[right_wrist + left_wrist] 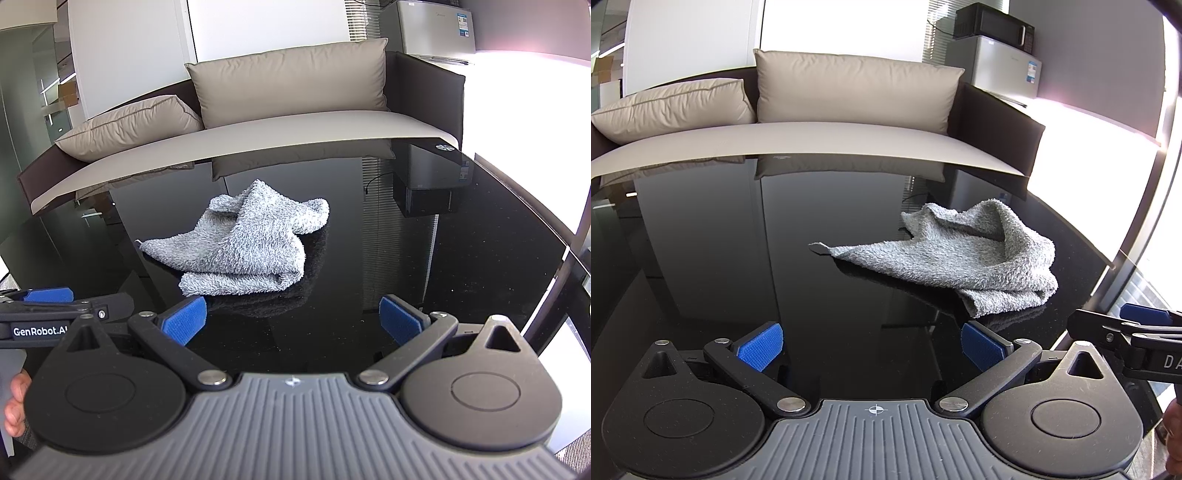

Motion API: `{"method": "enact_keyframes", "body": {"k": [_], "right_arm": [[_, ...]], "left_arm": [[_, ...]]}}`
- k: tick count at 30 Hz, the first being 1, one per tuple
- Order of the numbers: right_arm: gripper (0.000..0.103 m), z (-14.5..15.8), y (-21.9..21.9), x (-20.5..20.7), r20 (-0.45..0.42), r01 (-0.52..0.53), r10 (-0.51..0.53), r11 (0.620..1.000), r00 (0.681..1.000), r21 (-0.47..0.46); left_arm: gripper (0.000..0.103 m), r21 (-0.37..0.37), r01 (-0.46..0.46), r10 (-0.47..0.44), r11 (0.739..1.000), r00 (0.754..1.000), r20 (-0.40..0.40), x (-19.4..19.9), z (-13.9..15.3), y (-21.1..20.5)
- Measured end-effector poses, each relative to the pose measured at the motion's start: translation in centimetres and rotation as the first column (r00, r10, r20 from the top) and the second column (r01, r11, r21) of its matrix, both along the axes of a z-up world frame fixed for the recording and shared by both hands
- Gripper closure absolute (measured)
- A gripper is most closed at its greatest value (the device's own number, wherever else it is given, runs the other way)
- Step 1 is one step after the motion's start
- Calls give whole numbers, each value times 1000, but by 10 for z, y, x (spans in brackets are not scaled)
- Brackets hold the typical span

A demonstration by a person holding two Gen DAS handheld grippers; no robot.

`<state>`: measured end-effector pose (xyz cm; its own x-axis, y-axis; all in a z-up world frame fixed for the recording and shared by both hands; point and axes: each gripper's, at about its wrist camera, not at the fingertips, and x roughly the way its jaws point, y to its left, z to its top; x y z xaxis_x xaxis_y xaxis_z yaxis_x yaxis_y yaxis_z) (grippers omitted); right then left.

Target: Fold towel

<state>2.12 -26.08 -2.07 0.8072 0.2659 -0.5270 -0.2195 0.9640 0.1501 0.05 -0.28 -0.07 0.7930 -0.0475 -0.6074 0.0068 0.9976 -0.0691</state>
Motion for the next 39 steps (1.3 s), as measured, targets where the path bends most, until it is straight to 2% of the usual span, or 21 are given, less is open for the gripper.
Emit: {"method": "enact_keyframes", "body": {"k": [29,39], "right_arm": [[1,-1,1,3,-6,-1,1,1000,1000,-2],[1,1,-4,8,-22,1,0,999,1000,44]], "left_arm": [[1,-9,1,-1,1000,1000,-1,1,1,1],[1,-28,16,-16,999,1000,6,5,5,6]]}}
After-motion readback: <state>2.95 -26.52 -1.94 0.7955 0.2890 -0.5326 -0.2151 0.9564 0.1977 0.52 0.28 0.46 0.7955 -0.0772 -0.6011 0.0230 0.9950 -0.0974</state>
